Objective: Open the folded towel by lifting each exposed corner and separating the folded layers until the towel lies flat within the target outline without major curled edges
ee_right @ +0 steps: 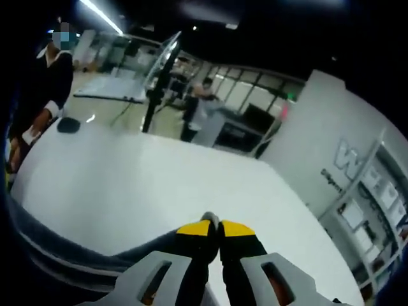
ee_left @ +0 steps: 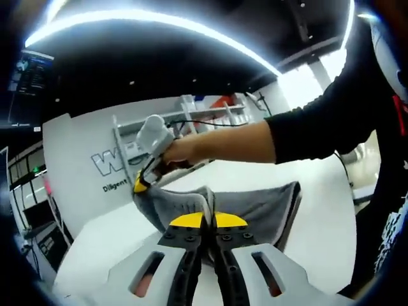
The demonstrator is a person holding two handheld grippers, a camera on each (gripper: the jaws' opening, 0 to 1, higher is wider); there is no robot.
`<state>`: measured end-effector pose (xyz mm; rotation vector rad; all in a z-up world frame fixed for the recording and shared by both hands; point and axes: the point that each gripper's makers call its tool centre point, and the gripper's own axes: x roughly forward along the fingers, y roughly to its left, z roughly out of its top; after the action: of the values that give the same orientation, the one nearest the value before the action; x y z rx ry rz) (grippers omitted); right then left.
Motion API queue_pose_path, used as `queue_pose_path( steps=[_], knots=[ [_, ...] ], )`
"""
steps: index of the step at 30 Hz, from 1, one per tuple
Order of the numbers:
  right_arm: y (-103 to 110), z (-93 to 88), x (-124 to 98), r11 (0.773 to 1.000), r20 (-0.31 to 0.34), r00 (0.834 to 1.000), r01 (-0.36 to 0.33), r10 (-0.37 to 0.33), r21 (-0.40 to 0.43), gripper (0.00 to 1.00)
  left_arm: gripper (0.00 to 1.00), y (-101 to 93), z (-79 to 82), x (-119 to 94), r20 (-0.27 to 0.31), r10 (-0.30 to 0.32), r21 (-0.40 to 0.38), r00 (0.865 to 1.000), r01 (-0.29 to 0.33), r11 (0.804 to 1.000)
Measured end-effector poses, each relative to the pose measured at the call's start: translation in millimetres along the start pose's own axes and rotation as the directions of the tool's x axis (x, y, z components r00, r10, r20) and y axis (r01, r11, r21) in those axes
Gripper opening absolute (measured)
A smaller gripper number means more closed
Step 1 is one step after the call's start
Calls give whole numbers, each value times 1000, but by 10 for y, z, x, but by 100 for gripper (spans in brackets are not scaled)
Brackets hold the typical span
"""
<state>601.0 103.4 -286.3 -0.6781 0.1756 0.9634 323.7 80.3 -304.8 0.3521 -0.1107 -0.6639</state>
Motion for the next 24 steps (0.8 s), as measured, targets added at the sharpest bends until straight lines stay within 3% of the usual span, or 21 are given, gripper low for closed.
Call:
queue_pose_path(
  steps=[11,24],
  knots=[
    [31,15,79,1000,-14,1000,-13,13,1,0,2,53,-12,-11,4,37,-5,999,-37,999],
    [65,-30,286,999,-78,996,-29,32,36,0,2,85,-171,-41,-47,68,-2,997,-69,998]
  ],
)
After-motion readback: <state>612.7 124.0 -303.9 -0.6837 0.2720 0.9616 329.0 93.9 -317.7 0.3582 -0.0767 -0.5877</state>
